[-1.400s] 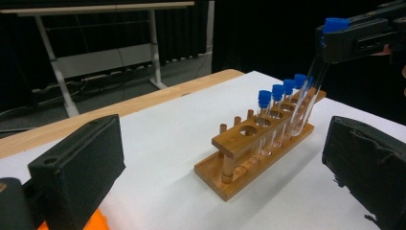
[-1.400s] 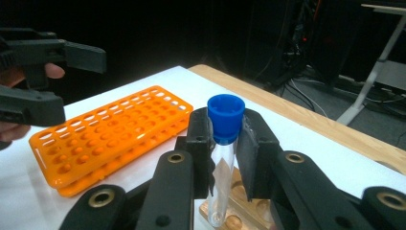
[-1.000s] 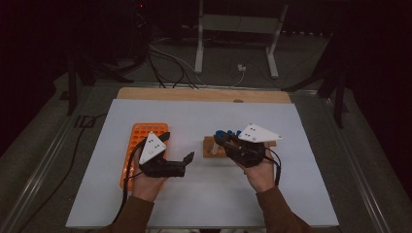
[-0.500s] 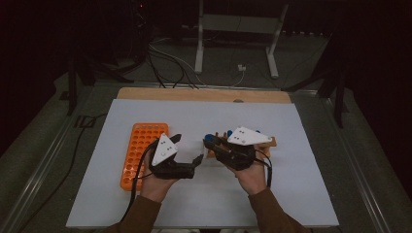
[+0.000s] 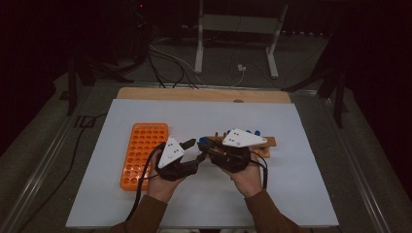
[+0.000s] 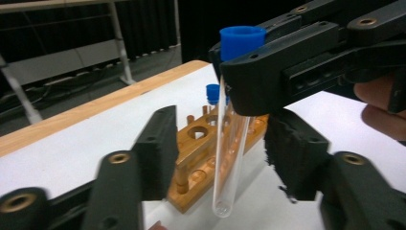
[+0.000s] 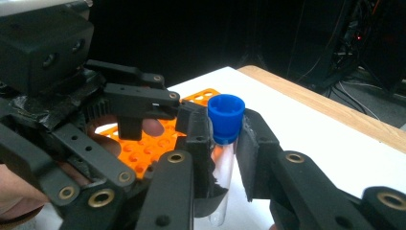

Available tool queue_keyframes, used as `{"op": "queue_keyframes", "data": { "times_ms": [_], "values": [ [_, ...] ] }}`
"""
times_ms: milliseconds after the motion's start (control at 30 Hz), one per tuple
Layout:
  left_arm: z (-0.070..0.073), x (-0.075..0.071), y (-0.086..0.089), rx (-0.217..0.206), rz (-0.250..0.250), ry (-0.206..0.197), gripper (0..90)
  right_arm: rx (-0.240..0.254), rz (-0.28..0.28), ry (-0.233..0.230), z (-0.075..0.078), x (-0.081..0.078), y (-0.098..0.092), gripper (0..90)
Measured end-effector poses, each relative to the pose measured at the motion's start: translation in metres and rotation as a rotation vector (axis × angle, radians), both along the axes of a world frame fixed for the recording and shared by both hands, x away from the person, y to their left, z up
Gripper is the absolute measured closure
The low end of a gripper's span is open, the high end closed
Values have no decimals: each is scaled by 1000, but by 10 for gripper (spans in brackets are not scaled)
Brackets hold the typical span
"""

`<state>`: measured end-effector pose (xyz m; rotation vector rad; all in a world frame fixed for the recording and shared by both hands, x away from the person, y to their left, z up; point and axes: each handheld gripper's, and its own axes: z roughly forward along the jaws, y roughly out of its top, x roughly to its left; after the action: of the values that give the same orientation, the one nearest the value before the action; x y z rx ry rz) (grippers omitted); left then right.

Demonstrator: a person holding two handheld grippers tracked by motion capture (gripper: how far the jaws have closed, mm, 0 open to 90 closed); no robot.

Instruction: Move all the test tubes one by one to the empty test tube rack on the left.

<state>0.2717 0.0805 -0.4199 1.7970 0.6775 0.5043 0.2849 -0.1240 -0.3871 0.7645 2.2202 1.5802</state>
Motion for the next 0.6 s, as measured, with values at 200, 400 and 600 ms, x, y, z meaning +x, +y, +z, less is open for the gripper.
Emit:
{"op": "queue_keyframes", "data": {
  "times_ms": [200,400,600],
  "values": [
    [-1,0,0,6,-17,0,605,-3,11,0,0,0,3,760],
    [-2,-1,2,6,-18,-2,739,-5,16,4,-1,0,4,760],
    [-2,-3,2,19,-17,-12,777,6,25,12,-2,1,3,749]
  ]
}}
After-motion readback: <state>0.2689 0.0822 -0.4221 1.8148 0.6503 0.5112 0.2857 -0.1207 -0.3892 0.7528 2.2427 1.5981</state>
